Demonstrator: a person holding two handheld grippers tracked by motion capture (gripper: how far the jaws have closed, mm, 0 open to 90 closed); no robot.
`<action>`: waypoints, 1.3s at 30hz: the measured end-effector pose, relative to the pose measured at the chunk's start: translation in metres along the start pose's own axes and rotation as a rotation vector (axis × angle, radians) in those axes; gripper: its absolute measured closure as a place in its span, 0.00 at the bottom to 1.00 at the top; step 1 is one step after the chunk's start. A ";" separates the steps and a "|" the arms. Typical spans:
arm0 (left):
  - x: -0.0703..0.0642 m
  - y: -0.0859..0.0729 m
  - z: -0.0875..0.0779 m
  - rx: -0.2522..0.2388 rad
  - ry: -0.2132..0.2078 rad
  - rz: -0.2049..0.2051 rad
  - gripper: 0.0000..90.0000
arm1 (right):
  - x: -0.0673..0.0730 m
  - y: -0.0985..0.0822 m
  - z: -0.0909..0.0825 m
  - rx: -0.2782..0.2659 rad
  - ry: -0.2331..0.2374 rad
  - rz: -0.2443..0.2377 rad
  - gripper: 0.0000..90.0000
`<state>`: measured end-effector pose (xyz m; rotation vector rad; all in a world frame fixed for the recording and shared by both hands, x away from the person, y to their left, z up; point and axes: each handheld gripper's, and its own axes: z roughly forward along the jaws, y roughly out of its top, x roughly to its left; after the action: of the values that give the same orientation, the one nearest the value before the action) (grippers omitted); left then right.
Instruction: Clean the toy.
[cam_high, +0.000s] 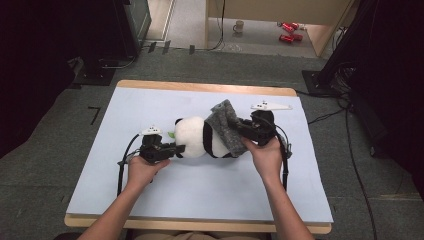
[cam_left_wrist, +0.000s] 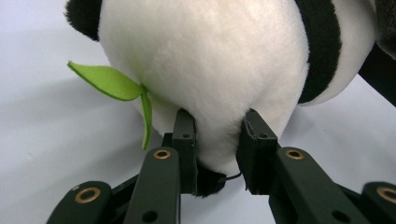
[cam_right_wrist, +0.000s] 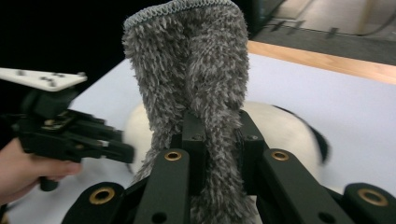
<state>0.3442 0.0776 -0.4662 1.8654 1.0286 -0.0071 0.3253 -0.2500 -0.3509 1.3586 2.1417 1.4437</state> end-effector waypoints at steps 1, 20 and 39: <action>0.000 0.000 0.000 -0.004 0.000 0.000 0.79 | 0.004 0.001 0.003 0.005 0.013 -0.010 0.88; -0.007 -0.004 -0.002 -0.025 0.027 -0.004 0.79 | 0.040 -0.030 0.089 0.192 0.081 -0.126 0.87; 0.003 0.010 -0.001 0.010 0.003 0.015 0.80 | -0.021 -0.018 0.032 0.085 -0.064 0.002 0.87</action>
<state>0.3521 0.0789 -0.4598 1.8828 1.0181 -0.0009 0.3464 -0.2484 -0.3881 1.4159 2.1840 1.3050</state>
